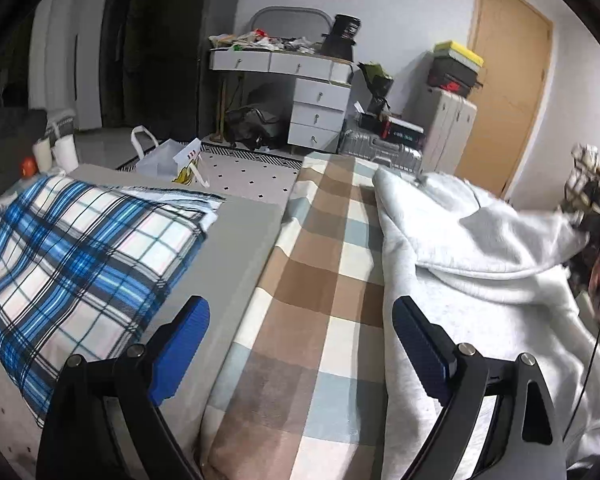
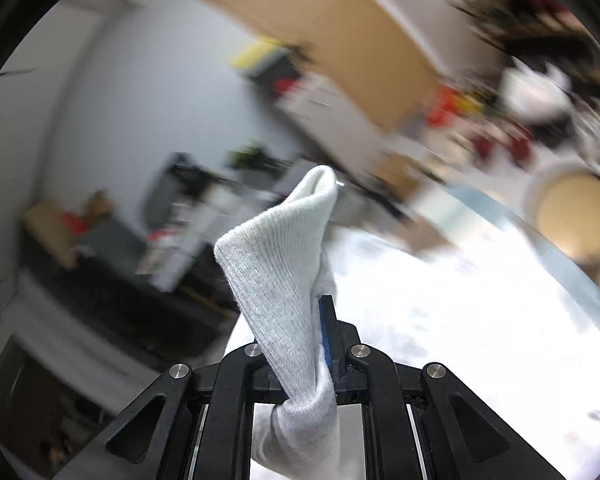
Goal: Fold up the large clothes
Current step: 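Lay the held sleeve across the sweatshirt body and release it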
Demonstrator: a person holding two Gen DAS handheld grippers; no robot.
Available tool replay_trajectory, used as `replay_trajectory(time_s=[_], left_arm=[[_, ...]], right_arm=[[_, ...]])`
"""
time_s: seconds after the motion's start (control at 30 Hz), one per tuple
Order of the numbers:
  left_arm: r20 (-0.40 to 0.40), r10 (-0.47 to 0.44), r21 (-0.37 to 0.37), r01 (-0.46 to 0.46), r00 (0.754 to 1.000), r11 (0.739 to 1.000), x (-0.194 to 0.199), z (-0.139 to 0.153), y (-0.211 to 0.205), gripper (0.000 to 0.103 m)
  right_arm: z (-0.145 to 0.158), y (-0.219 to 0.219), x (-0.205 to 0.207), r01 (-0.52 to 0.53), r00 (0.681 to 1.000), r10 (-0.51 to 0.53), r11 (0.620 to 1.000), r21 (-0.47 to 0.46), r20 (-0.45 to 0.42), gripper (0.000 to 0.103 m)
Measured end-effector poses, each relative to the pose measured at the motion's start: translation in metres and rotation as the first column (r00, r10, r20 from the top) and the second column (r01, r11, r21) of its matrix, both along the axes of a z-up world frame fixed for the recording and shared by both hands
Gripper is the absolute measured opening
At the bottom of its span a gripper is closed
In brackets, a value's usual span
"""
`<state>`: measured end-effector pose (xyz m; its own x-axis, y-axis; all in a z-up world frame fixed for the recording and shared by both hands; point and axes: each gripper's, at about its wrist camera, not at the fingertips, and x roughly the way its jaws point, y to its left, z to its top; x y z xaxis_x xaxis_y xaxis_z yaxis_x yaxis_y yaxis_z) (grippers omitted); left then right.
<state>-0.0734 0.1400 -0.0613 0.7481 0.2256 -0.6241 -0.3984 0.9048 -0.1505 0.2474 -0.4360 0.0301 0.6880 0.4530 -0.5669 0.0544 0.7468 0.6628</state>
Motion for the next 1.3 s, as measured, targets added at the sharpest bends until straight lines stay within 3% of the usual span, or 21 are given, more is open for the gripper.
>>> replay_trajectory(time_s=[0.1,0.2,0.33,0.43,0.53,0.6,0.67,0.8,0.9,0.97,1.07,1.17,1.23,1.3], left_arm=[[-0.037,-0.029,0.055,0.031,0.999,0.998,0.009,-0.004,-0.011,0.090],[-0.071,-0.068,0.074,0.073,0.995,0.995,0.018,-0.008,-0.017,0.090],[-0.096,-0.137,-0.002,0.137,0.986,0.991,0.027,-0.013,-0.019,0.090],[-0.129,-0.195,-0.093,0.184,0.972,0.979,0.031,-0.021,-0.018,0.090],[-0.141,-0.254,-0.153,0.233,0.957,0.960,0.029,-0.024,-0.019,0.090],[-0.150,-0.301,-0.188,0.271,0.942,0.944,0.024,-0.024,-0.023,0.090],[-0.150,-0.316,-0.227,0.278,0.937,0.933,0.019,-0.023,-0.025,0.090],[-0.187,-0.379,-0.331,0.305,0.906,0.893,-0.002,-0.032,-0.039,0.090],[-0.206,-0.439,-0.397,0.335,0.875,0.854,-0.025,-0.041,-0.057,0.090],[-0.208,-0.456,-0.414,0.345,0.865,0.843,-0.034,-0.045,-0.065,0.090],[-0.245,-0.473,-0.427,0.344,0.846,0.836,-0.043,-0.057,-0.082,0.090],[-0.268,-0.478,-0.467,0.321,0.836,0.824,-0.045,-0.067,-0.092,0.090],[-0.284,-0.467,-0.469,0.303,0.838,0.830,-0.040,-0.070,-0.096,0.090],[-0.268,-0.469,-0.499,0.295,0.842,0.815,-0.034,-0.072,-0.095,0.090]], right_arm=[[-0.051,-0.029,-0.001,0.002,0.996,-0.007,0.998,-0.059,-0.090,0.011],[-0.074,-0.042,-0.004,-0.017,0.990,0.002,0.994,-0.110,-0.138,0.012],[-0.082,-0.045,-0.014,-0.103,0.974,0.055,0.971,-0.217,-0.218,0.015],[-0.071,-0.037,-0.024,-0.207,0.966,0.133,0.913,-0.352,-0.223,0.018],[-0.046,-0.037,-0.049,-0.247,0.965,0.173,0.855,-0.455,-0.199,0.035],[-0.024,-0.043,-0.081,-0.228,0.973,0.175,0.799,-0.556,-0.147,0.063],[-0.009,-0.051,-0.104,-0.237,0.971,0.208,0.773,-0.588,-0.118,0.074],[0.003,-0.065,-0.179,-0.327,0.943,0.300,0.748,-0.578,-0.145,0.080],[-0.005,-0.075,-0.222,-0.381,0.923,0.330,0.725,-0.573,-0.196,0.080],[-0.014,-0.084,-0.246,-0.384,0.923,0.318,0.717,-0.582,-0.216,0.080],[-0.031,-0.104,-0.271,-0.405,0.914,0.316,0.739,-0.538,-0.253,0.080],[-0.048,-0.121,-0.287,-0.409,0.908,0.301,0.786,-0.463,-0.292,0.079],[-0.055,-0.127,-0.294,-0.414,0.903,0.316,0.818,-0.399,-0.291,0.075],[-0.061,-0.127,-0.302,-0.439,0.891,0.354,0.831,-0.341,-0.284,0.051]])
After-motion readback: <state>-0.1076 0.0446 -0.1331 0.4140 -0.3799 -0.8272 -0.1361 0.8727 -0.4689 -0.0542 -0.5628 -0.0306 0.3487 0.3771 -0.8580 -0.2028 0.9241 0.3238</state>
